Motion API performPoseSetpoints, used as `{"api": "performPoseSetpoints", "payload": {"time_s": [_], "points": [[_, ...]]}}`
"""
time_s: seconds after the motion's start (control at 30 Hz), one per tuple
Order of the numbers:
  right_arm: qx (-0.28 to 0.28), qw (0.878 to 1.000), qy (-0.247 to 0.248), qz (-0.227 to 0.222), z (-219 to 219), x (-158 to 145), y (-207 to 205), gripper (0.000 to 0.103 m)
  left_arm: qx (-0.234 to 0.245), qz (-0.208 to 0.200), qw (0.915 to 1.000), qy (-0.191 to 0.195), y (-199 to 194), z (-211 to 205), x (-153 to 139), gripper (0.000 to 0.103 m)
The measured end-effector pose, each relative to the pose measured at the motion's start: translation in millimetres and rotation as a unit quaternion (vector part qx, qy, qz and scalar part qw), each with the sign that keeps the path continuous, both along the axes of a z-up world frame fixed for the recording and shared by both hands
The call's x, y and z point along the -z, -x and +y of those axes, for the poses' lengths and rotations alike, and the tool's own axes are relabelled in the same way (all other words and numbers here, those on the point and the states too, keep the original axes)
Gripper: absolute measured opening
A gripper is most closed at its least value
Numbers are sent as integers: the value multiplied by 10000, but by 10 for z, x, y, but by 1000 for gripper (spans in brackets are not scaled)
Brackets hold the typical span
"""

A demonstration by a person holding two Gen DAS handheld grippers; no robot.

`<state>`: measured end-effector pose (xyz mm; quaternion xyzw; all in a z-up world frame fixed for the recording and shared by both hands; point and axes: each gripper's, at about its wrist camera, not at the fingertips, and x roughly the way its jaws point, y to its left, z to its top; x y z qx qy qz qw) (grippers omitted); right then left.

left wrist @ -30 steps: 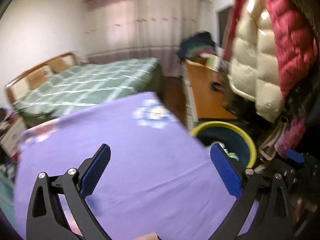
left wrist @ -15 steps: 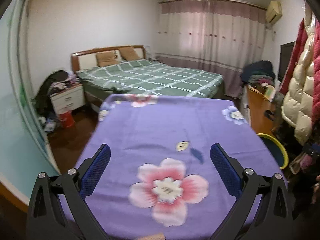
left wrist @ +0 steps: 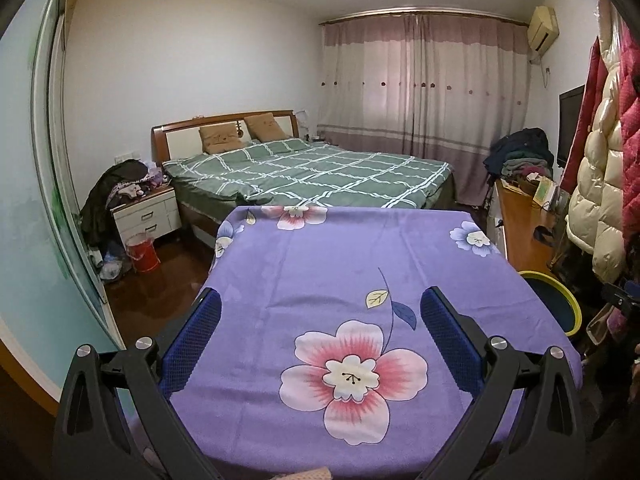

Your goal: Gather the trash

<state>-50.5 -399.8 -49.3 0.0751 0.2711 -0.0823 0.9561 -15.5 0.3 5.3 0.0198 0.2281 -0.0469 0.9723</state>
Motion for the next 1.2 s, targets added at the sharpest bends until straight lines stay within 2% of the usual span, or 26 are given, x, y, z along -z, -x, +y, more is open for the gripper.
{"api": "performPoseSetpoints", "payload": {"time_s": [1.2], "points": [[-22,10000,-64,49,30,77,-43,96,76,48,9998,-150,-73,-79,14,98]]}}
